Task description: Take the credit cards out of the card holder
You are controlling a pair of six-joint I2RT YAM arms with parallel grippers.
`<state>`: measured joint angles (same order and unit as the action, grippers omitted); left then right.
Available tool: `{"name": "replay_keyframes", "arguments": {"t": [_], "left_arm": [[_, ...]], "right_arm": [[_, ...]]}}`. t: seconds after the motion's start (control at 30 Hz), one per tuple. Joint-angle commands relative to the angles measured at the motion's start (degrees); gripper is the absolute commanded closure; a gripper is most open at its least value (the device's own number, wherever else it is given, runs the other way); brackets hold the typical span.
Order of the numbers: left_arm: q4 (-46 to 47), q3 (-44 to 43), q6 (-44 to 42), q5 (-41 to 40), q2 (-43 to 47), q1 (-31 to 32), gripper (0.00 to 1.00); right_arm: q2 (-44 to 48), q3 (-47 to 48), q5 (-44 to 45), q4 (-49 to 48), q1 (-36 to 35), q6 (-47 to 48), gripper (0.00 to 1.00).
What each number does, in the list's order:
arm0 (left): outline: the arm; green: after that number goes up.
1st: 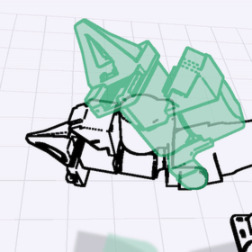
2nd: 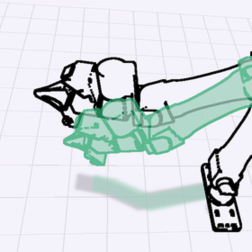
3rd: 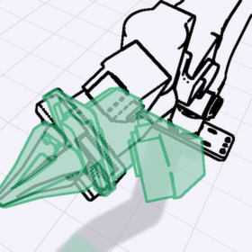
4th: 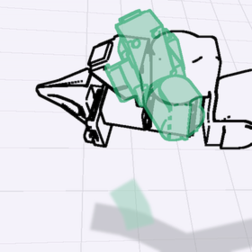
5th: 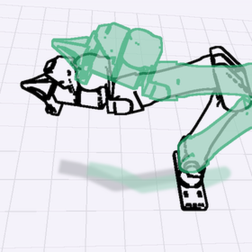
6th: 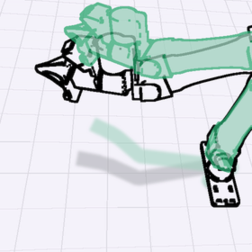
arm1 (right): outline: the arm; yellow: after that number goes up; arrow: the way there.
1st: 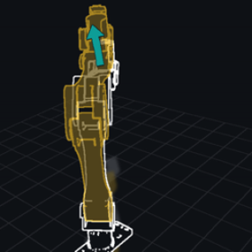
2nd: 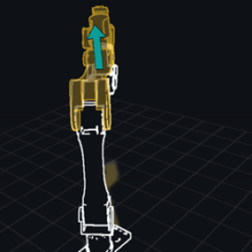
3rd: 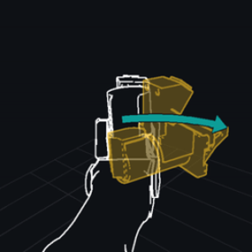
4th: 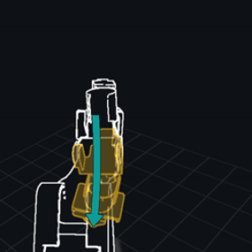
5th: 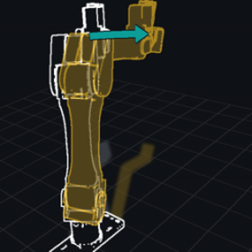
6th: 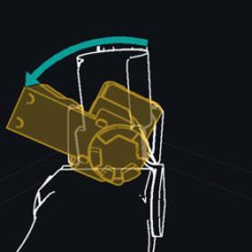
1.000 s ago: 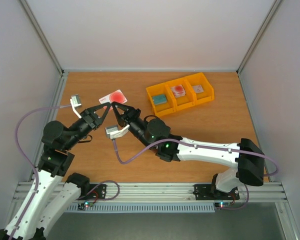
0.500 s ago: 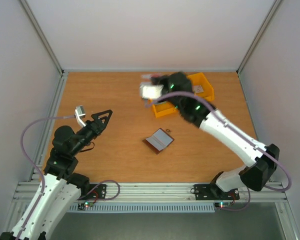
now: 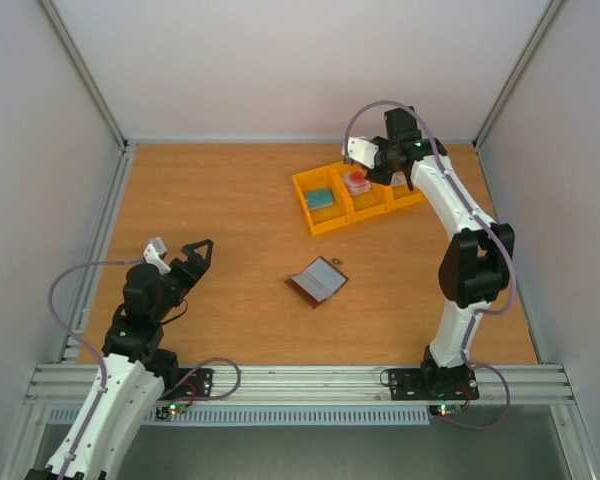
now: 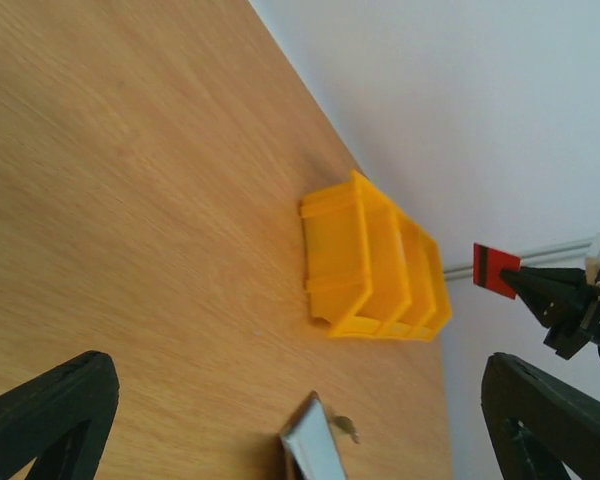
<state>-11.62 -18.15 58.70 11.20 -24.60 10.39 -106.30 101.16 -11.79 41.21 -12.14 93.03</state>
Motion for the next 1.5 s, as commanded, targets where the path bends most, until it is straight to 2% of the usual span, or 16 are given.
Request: {"name": "replay_keyframes", "arguments": {"t": [0.0,0.13,0.33,0.5,0.73,1.07,1.2,1.37,1.47], "left_arm": [[1.2,1.7,-6.9,-5.3,2.8,-1.4,0.01],[2.0,1.7,-10.4,-7.3,3.4,-3.2,0.01],[2.0,2.2,-9.7,-6.9,1.7,-4.9,0.01],[2.8,2.5,-9.0,-6.4,0.3,-5.0,0.01],[2.3,2.4,-9.0,-6.9,-0.8,-5.2,0.01],[1.3,2.6,-8.1,-7.5,-1.2,-5.4,0.01],[1.1,2.6,-8.0,-7.7,-1.3,-5.4,0.0],[1.0,2.7,-7.7,-7.5,-1.2,-5.4,0.01],[0.8,2.8,-7.4,-7.6,-1.0,-5.4,0.01]], "right_arm": [[-4.6,3.1,-5.3,0.4,-0.6,4.4,0.98],[-10.2,5.9,-3.5,-2.0,0.0,5.8,0.99],[-14.2,7.8,-3.5,-4.3,1.3,5.4,0.99],[-15.6,4.2,-0.8,-8.7,1.8,10.6,0.99],[-16.5,-2.1,2.1,-20.7,0.6,15.8,0.99],[-20.9,-3.0,4.4,-27.7,-0.9,22.2,0.97],[-21.1,-4.5,5.0,-29.6,-0.9,22.3,0.82],[-19.1,-6.9,5.5,-31.4,-0.9,22.8,0.47],[-17.0,-8.0,5.3,-31.8,-0.9,22.3,0.38]]}}
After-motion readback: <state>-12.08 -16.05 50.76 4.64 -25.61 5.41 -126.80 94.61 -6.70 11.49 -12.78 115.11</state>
